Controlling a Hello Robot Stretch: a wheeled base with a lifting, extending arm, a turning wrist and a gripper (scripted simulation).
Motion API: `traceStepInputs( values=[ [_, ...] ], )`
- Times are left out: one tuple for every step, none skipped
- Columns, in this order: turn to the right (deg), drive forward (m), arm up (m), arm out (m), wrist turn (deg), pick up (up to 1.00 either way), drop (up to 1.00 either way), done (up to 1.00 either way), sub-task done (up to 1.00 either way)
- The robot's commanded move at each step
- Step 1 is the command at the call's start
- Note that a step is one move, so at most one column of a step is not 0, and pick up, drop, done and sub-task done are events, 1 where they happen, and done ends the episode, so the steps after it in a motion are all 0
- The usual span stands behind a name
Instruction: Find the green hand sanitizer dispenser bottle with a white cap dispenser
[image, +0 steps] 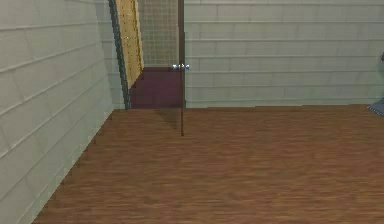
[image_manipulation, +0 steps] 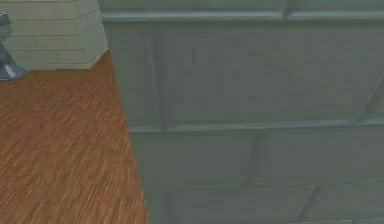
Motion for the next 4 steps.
traceStepInputs(
  values=[
    [9.0, 0.00, 0.00, 0.00, 0.0, 0.00, 0.00, 0.00, 0.00],
    [0.0, 0.20, 0.00, 0.00, 0.0, 0.00, 0.00, 0.00, 0.00],
    [27.0, 0.00, 0.00, 0.00, 0.0, 0.00, 0.00, 0.00, 0.00],
    [0.0, 0.30, 0.00, 0.00, 0.0, 0.00, 0.00, 0.00, 0.00]
  ],
)
